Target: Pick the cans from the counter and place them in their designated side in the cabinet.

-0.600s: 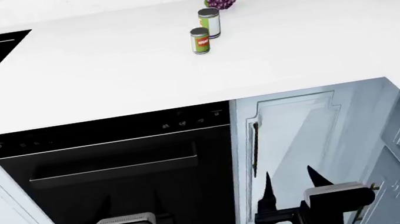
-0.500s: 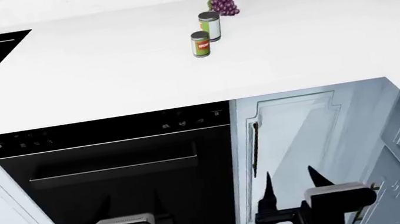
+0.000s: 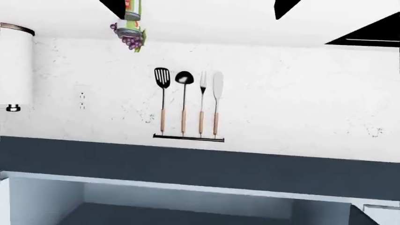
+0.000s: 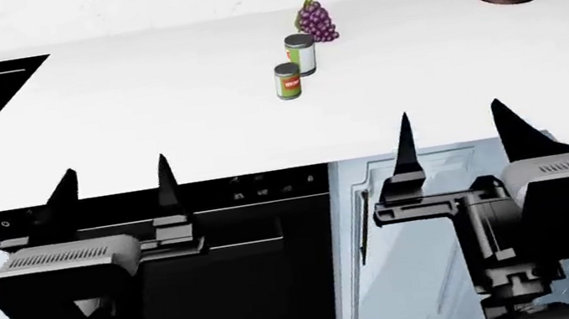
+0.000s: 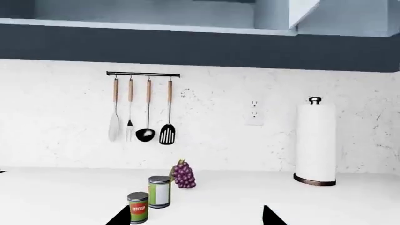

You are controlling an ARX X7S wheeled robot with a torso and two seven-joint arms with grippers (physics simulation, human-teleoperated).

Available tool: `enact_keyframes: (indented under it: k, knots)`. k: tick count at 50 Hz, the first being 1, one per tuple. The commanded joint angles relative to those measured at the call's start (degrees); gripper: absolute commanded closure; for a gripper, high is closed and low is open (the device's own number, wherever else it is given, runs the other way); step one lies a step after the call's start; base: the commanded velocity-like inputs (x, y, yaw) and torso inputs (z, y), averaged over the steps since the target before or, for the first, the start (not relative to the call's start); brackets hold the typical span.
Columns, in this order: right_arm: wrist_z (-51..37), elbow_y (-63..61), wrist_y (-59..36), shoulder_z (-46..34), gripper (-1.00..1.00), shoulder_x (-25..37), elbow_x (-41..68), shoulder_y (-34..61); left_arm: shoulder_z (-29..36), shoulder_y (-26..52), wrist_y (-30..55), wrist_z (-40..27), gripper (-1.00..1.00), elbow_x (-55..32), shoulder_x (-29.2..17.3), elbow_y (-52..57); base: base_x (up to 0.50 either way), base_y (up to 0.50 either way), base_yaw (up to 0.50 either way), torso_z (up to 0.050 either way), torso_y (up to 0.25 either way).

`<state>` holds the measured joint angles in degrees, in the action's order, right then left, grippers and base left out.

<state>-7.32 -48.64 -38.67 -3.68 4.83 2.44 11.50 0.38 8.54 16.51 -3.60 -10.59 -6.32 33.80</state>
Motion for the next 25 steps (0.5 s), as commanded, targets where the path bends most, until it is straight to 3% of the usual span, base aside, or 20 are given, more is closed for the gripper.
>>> enact_keyframes:
  k: [1,25]
  knots:
    - [-2.38,-11.29,-9.55,-2.83,-1.0,2.5,0.57,3.97,0.43,3.06,6.98,-2.2,-1.0,-1.06,-2.55,11.19,0.5,0.12,0.0,0.0,0.0]
    - [-6.31,-10.79,-10.73,-7.3,-1.0,6.14,4.67,5.58,5.0,2.78,6.44,-3.58,-1.0,2.79,-4.64,10.96,0.49,0.3,0.0,0.0,0.0]
